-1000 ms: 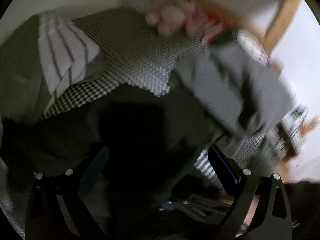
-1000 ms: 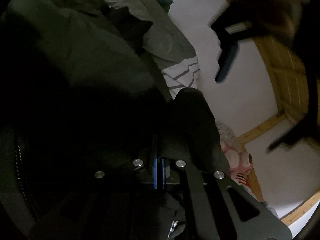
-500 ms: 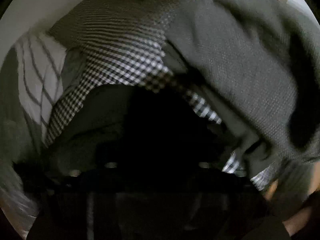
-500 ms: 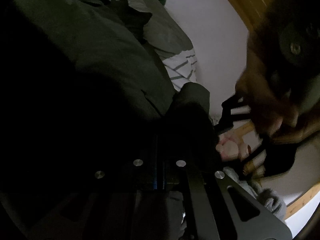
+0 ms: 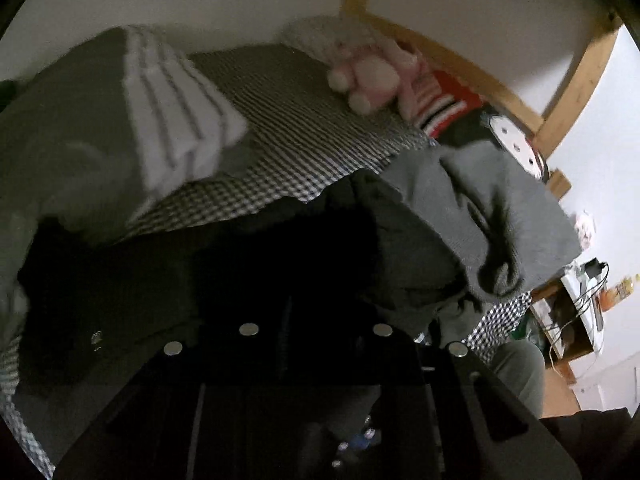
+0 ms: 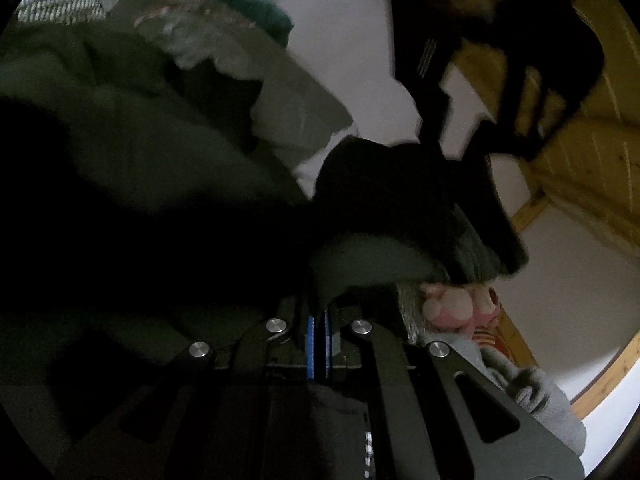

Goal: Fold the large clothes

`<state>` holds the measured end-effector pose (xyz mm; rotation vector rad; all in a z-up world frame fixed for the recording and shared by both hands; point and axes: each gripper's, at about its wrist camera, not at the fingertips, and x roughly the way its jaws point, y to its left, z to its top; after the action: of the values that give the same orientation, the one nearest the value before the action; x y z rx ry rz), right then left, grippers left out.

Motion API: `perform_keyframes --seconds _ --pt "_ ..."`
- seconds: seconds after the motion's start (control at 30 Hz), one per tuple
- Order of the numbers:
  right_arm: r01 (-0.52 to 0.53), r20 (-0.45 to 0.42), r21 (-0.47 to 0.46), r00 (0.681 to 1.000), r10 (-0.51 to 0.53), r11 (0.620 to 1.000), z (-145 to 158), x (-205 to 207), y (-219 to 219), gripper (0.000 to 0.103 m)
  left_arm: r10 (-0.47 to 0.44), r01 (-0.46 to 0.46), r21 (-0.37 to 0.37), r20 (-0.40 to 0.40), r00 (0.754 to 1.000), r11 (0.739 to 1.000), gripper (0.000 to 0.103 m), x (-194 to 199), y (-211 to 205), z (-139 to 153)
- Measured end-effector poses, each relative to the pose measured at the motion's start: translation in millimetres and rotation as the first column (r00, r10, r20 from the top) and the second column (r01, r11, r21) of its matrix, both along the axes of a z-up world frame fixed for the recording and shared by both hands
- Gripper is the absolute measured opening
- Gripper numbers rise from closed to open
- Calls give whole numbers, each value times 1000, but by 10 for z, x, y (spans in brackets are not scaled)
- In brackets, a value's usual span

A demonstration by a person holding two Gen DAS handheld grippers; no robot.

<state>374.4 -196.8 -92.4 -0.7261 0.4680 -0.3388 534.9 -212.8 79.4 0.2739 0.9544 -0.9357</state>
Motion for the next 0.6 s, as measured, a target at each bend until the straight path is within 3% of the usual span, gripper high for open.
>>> perform_keyframes --seconds 0.17,0.33,0.43,0.53,0.6 --pt "-67 53 1 996 67 998 160 79 379 3 116 -115 -24 27 993 993 19 -7 802 153" --pt "-155 27 -25 987 156 988 107 103 891 3 231 -231 -49 0 973 972 20 93 1543 2" --pt "-173 -31 -50 985 171 984 -33 221 1121 3 325 -326 -48 -25 945 944 20 185 2008 -261" --pt "-181 -73 -82 982 175 980 -172 278 1285 3 433 -437 -43 -74 898 898 11 274 2511 -582" --pt "-188 -77 -97 980 181 977 -203 251 1324 3 484 -490 -26 -118 867 871 11 310 2792 -817"
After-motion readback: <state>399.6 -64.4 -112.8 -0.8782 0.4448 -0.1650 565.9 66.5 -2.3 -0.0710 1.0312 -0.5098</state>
